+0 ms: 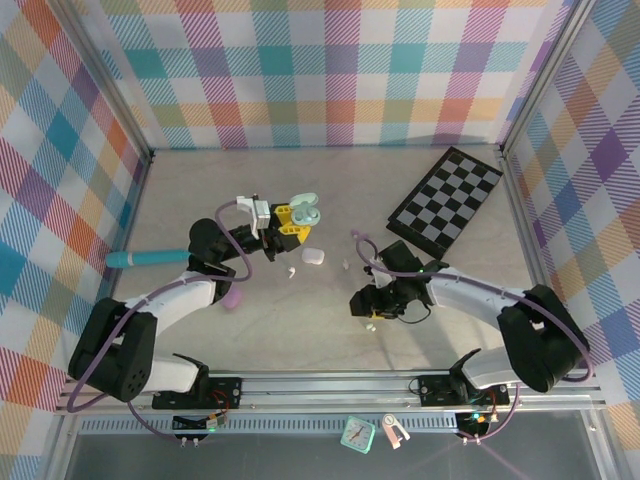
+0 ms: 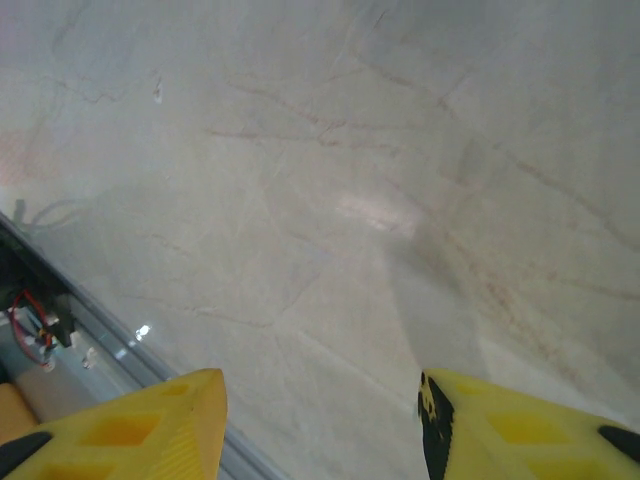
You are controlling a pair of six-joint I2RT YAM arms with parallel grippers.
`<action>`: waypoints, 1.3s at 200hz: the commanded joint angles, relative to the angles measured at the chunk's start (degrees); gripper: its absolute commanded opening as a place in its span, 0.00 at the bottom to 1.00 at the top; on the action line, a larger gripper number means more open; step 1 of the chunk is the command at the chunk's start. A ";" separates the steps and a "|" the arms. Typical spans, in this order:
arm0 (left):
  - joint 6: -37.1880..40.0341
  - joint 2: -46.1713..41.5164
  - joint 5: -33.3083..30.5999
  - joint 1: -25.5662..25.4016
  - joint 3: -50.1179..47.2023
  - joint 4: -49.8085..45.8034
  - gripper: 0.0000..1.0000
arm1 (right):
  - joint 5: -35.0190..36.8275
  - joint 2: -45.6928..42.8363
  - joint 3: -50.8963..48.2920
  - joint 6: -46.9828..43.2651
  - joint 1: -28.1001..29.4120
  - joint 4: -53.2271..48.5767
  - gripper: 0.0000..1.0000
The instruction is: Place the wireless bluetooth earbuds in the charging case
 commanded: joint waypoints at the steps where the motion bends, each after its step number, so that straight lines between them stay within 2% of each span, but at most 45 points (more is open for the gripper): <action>1: 1.90 -2.08 0.40 0.10 -0.06 -1.14 0.32 | 1.44 2.21 0.27 -2.73 0.07 3.08 0.54; 45: 3.27 -3.07 0.36 -0.10 0.08 -3.44 0.32 | 2.86 5.39 -0.74 -4.03 0.09 2.94 0.55; 177: 3.83 -2.55 0.38 -0.10 0.78 -3.98 0.32 | -1.75 -2.52 -8.26 -0.49 0.18 2.52 0.47; 260: 3.65 -2.17 0.39 -0.10 1.14 -3.87 0.32 | -3.05 -0.82 -9.33 -0.04 0.24 3.66 0.35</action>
